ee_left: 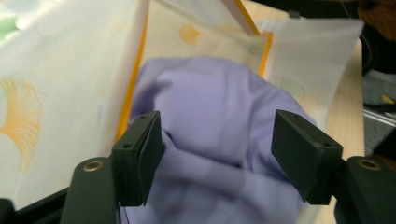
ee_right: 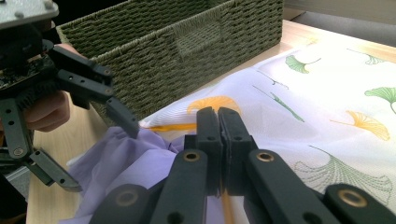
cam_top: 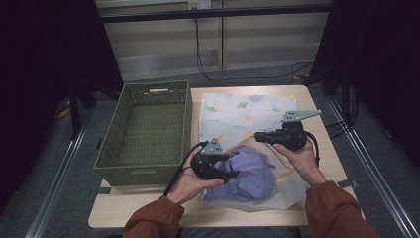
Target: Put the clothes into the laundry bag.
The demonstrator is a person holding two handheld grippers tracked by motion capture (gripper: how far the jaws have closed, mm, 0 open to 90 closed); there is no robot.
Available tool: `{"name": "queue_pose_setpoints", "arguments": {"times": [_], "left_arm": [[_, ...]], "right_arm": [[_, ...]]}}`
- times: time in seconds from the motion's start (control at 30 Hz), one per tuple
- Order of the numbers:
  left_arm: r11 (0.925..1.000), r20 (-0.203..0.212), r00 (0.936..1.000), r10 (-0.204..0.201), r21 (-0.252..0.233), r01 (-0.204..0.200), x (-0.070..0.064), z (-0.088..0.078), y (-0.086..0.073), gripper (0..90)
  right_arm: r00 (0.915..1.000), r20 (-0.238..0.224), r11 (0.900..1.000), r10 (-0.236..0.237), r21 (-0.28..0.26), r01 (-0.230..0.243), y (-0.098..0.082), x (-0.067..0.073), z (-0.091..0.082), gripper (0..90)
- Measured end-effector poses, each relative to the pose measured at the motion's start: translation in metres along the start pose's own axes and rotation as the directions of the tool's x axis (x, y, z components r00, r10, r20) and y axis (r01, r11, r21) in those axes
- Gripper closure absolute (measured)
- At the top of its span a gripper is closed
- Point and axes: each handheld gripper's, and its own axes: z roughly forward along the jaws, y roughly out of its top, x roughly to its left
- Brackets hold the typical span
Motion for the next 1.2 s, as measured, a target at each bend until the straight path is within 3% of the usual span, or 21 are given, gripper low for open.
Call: {"name": "queue_pose_setpoints", "arguments": {"times": [0.17, 0.3, 0.37, 0.5, 0.7, 0.77, 0.8, 0.83, 0.93, 0.97, 1.07, 1.13, 1.2], "left_arm": [[1.0000, 0.016, 0.9998, -0.006, -0.006, 0.006, -0.005, -0.003, -0.007, 35.7], [0.9996, 0.035, 0.9992, 0.017, -0.025, -0.016, -0.016, -0.011, -0.007, 35.0], [0.9997, 0.038, 0.9991, 0.018, -0.015, -0.018, -0.016, -0.010, -0.008, 34.4], [0.9997, 0.039, 0.9992, -0.010, 0.022, 0.009, -0.012, 0.005, -0.015, 32.5], [0.9991, 0.057, 0.9982, -0.020, 0.038, 0.018, -0.012, 0.015, -0.017, 27.3], [0.9978, 0.053, 0.9986, -0.002, 0.066, -0.002, -0.012, 0.018, -0.019, 25.1], [0.9951, 0.025, 0.9994, 0.025, 0.096, -0.027, -0.014, 0.021, -0.021, 23.4], [0.9954, 0.041, 0.9988, 0.026, 0.091, -0.029, -0.014, 0.024, -0.022, 21.1], [0.9943, 0.036, 0.9989, 0.029, 0.101, -0.032, -0.014, 0.027, -0.023, 20.3], [0.9924, 0.053, 0.9974, 0.049, 0.110, -0.055, -0.012, 0.030, -0.023, 19.3], [0.9881, 0.050, 0.9972, 0.056, 0.141, -0.063, -0.013, 0.035, -0.025, 18.2], [0.9793, 0.043, 0.9962, 0.076, 0.185, -0.082, -0.015, 0.042, -0.028, 18.2], [0.9804, 0.046, 0.9968, 0.066, 0.183, -0.073, -0.016, 0.044, -0.029, 18.2]], "right_arm": [[1.0000, -0.006, 1.000, -0.006, 0.011, 0.006, -0.001, 0.003, 0.000, 88.4], [1.0000, -0.006, 1.000, -0.007, 0.023, 0.008, -0.004, 0.005, 0.001, 88.4], [1.0000, -0.009, 1.000, -0.003, 0.023, 0.003, -0.004, 0.005, 0.001, 88.4], [0.9999, -0.015, 0.999, -0.007, 0.037, 0.007, -0.006, 0.004, 0.003, 88.2], [0.9999, -0.014, 0.999, -0.007, 0.048, 0.008, -0.007, 0.005, 0.006, 88.3], [0.9999, -0.014, 0.999, -0.006, 0.048, 0.007, -0.007, 0.005, 0.006, 88.3], [0.9999, -0.015, 0.999, -0.007, 0.049, 0.008, -0.007, 0.005, 0.006, 88.2], [0.9998, -0.016, 0.999, -0.007, 0.050, 0.007, -0.007, 0.005, 0.007, 88.2], [0.9998, -0.018, 0.999, -0.006, 0.051, 0.007, -0.008, 0.005, 0.007, 88.2], [0.9998, -0.018, 0.999, -0.005, 0.052, 0.006, -0.008, 0.005, 0.008, 88.2], [0.9998, -0.021, 0.999, -0.001, 0.049, 0.002, -0.008, 0.004, 0.009, 88.2], [0.9997, -0.023, 0.998, -0.003, 0.055, 0.004, -0.008, 0.004, 0.010, 88.2], [0.9997, -0.025, 0.998, -0.004, 0.057, 0.005, -0.009, 0.004, 0.010, 88.2]]}}
